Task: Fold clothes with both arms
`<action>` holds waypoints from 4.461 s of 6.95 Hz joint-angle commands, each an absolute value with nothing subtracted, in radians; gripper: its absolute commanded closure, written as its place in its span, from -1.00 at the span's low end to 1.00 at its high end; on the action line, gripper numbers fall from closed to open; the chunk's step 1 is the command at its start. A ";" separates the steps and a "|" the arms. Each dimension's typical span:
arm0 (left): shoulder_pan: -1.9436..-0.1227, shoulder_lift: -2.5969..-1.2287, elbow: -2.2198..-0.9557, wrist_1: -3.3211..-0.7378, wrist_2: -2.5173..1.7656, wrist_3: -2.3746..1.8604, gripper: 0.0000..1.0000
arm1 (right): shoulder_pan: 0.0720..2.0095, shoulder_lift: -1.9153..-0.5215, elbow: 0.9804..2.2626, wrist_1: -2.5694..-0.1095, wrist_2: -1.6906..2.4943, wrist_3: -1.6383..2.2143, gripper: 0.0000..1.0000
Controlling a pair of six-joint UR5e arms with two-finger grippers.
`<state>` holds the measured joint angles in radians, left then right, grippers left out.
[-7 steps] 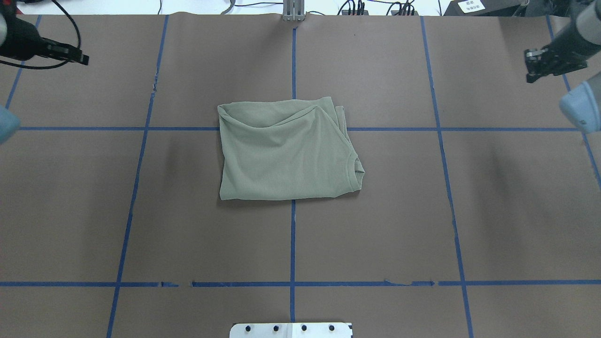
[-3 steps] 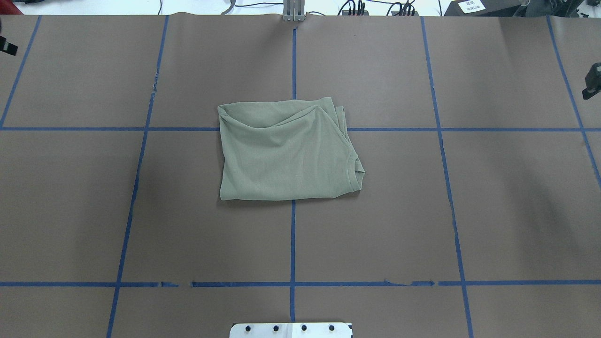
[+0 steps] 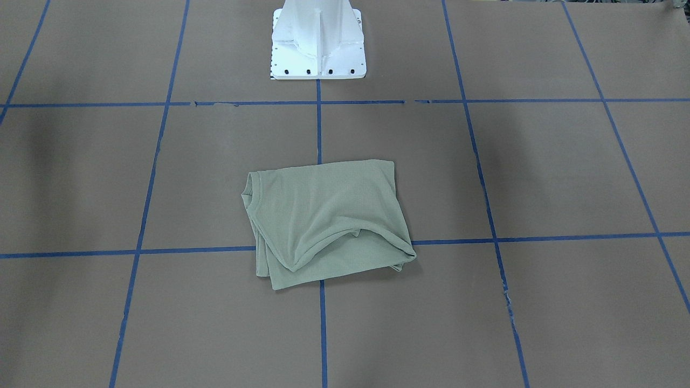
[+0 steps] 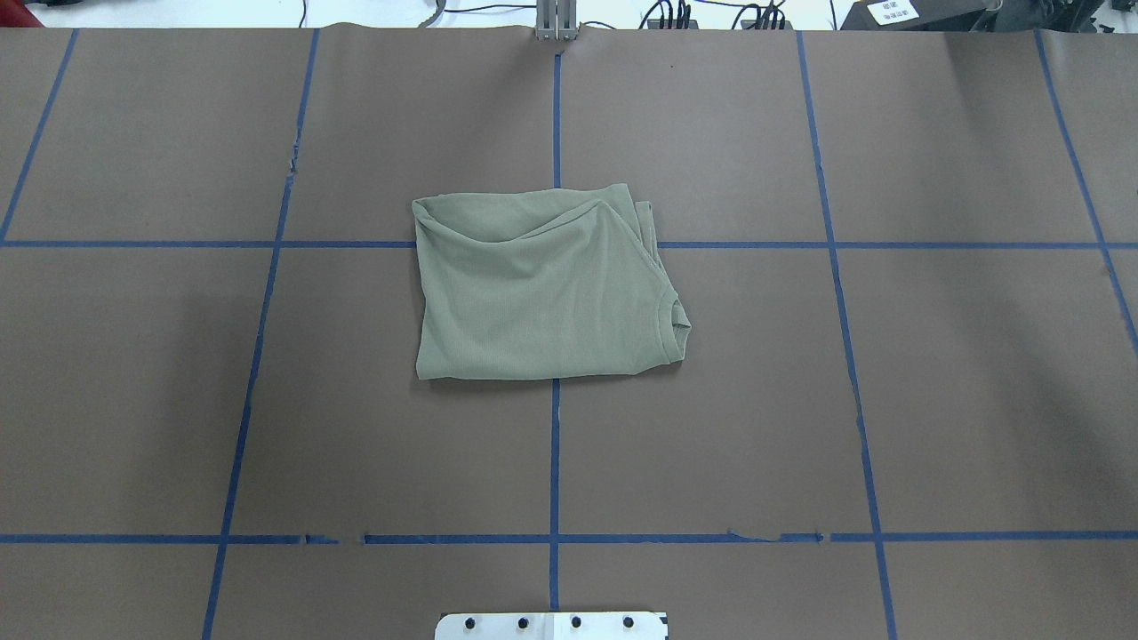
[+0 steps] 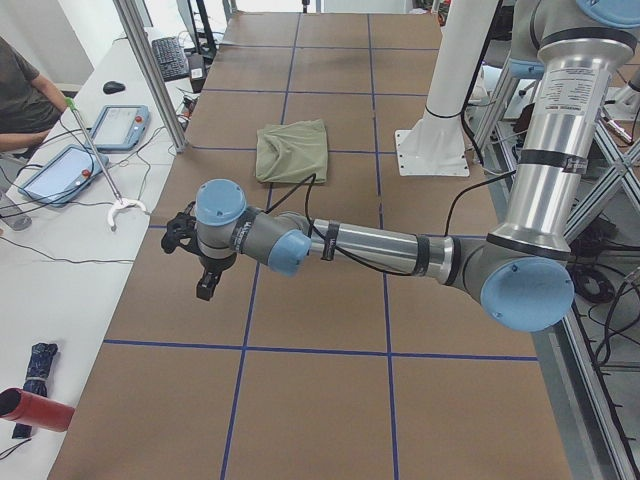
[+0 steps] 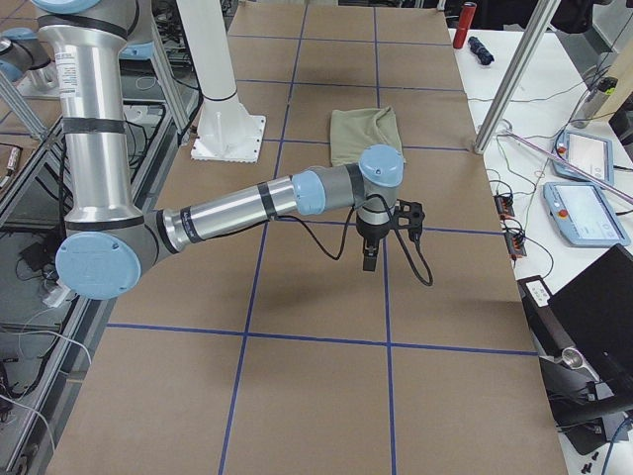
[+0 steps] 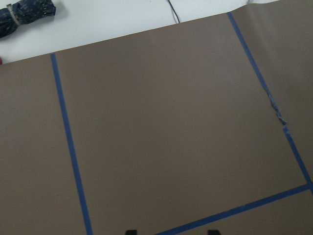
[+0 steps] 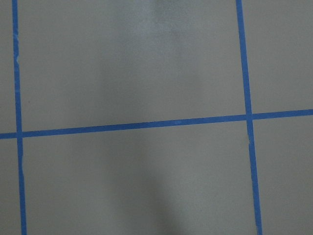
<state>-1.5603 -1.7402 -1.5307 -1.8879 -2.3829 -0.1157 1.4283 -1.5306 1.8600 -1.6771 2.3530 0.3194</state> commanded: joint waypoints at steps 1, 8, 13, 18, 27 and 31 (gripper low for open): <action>-1.589 -1.710 -1.525 -1.871 -2.349 0.012 -1.00 | 1.431 -1.532 1.856 -1.683 2.352 0.267 -1.00; -1.585 -1.631 -1.607 -1.848 -2.361 -0.158 -1.00 | 1.498 -1.625 1.803 -1.683 2.351 0.100 -1.00; -1.580 -1.598 -1.663 -1.867 -2.361 -0.155 -1.00 | 1.505 -1.620 1.795 -1.677 2.292 0.101 -1.00; -1.575 -1.579 -1.701 -1.847 -2.347 -0.155 -1.00 | 1.505 -1.628 1.775 -1.674 2.295 0.115 -1.00; -1.551 -1.489 -1.703 -1.775 -2.345 -0.021 -1.00 | 1.502 -1.592 1.726 -1.672 2.298 0.114 -1.00; -1.551 -1.493 -1.698 -1.776 -2.347 -0.023 -1.00 | 1.502 -1.591 1.729 -1.672 2.301 0.115 -1.00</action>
<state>-1.5509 -1.4903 -1.6995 -1.7746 -2.3458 -0.0218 1.5016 -1.5909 1.7277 -1.6720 2.3007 0.1149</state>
